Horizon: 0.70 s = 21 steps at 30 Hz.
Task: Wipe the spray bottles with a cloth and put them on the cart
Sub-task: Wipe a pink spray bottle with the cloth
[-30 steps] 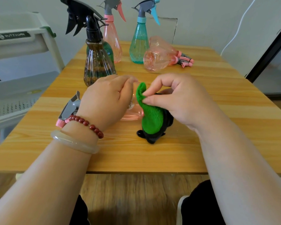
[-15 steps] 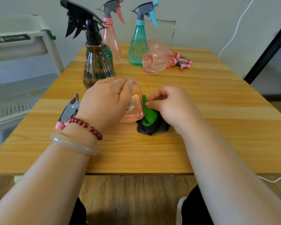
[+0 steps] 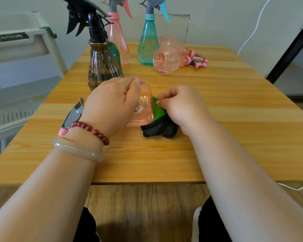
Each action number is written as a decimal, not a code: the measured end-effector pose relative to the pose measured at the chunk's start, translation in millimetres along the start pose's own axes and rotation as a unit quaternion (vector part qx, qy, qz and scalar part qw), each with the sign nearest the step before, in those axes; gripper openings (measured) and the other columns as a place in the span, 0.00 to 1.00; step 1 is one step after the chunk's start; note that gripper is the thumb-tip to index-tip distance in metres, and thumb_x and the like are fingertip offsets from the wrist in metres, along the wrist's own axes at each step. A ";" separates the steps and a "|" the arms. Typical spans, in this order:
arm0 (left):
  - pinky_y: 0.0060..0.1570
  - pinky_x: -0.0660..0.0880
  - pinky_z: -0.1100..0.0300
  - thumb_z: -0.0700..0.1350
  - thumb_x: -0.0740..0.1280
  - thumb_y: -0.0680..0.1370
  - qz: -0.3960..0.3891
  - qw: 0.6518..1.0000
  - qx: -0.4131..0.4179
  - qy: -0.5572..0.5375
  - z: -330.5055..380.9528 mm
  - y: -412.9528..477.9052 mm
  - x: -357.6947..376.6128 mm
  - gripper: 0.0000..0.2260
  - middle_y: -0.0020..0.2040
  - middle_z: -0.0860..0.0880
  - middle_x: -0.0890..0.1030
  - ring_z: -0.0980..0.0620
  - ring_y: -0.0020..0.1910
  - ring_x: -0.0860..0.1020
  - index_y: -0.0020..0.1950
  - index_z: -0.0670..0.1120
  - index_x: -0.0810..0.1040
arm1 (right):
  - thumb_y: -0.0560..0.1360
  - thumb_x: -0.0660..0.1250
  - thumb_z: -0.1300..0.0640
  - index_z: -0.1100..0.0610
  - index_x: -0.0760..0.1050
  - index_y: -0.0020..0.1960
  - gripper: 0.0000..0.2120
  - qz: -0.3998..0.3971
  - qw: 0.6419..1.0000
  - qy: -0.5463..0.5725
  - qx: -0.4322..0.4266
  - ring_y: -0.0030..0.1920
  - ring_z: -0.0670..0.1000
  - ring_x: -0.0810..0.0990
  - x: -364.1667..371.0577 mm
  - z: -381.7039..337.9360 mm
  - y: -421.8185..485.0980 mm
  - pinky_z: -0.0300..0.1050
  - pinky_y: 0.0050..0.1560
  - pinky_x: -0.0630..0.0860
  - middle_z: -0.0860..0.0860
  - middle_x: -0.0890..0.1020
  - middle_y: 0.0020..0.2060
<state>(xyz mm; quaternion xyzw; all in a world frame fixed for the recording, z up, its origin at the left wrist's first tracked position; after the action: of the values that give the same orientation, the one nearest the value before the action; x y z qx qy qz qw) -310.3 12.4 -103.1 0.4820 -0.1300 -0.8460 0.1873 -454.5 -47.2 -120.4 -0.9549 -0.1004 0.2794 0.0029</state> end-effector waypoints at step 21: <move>0.42 0.59 0.78 0.49 0.52 0.86 0.030 0.999 0.035 0.011 1.1 -2.9 1.0 0.17 0.57 0.54 0.80 0.63 0.52 0.70 0.65 0.51 0.79 | 0.74 0.73 0.60 0.51 0.77 0.38 0.09 -0.030 0.999 0.043 0.007 0.45 0.55 0.82 -0.6 -2.1 7.1 0.54 0.53 0.80 0.50 0.82 0.40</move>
<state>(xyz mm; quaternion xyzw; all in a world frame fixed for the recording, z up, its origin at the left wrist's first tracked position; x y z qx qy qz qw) -312.2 14.6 -104.5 0.4939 -0.1718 -0.8293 0.1969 -452.4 -54.1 -118.7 -0.9625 -0.1267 0.2386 0.0226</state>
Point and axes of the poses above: each hand's wrist, its own y-axis towards the middle knuckle, its own x-axis out of the palm, z = x × y, the point moved 5 cm from there along y, towards the middle knuckle
